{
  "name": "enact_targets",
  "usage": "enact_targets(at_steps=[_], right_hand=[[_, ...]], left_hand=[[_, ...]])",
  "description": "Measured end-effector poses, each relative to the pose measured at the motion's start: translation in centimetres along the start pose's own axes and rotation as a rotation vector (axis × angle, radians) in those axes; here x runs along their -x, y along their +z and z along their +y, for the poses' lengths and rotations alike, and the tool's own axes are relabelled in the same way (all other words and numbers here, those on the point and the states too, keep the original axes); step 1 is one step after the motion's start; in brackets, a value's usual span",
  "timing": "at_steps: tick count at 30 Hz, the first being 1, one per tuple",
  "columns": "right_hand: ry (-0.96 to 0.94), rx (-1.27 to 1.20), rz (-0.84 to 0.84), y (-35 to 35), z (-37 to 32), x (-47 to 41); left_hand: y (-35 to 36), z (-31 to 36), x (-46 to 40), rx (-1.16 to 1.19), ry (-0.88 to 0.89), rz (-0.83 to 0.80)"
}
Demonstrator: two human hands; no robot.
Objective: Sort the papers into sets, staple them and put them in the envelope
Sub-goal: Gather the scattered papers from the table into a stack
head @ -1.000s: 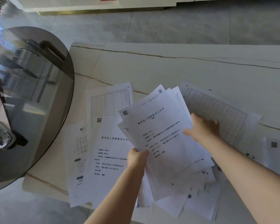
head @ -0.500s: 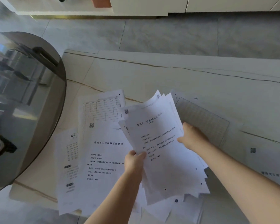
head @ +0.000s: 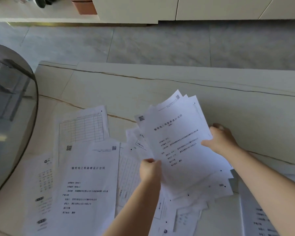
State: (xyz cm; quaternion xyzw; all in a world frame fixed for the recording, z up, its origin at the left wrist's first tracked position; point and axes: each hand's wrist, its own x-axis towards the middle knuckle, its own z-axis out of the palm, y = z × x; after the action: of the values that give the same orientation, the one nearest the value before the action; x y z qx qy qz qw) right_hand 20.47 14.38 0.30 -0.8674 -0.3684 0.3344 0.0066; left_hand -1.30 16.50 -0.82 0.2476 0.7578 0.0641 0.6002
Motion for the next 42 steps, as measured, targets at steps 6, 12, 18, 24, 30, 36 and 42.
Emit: enact_targets(at_steps=[6, 12, 18, 24, 30, 36, 42], right_hand=[[0.106, 0.160, -0.037, 0.5, -0.1, 0.0], [0.058, 0.088, -0.097, 0.3, 1.1, 0.6], [0.064, -0.143, -0.122, 0.2, 1.6, 1.4], [0.158, -0.450, -0.199, 0.2, 1.6, 1.9], [0.006, -0.430, -0.269, 0.1, 0.9, 3.6], [-0.058, -0.485, -0.278, -3.3, 1.8, 5.8], [-0.014, -0.653, -0.197, -8.7, 3.4, 9.1]], left_hand=[[1.1, 0.0, -0.5, 0.015, -0.081, 0.193], [0.4, 0.8, 0.8, 0.190, -0.090, 0.351], [-0.4, 0.4, 0.9, 0.218, -0.087, 0.242], [-0.2, 0.6, 1.5, 0.236, -0.073, 0.082], [-0.6, 0.0, 2.0, 0.114, 0.013, -0.035], [-1.4, -0.8, 3.9, 0.050, 0.116, -0.096], [-1.2, -1.4, 6.4, -0.092, 0.238, -0.192]])
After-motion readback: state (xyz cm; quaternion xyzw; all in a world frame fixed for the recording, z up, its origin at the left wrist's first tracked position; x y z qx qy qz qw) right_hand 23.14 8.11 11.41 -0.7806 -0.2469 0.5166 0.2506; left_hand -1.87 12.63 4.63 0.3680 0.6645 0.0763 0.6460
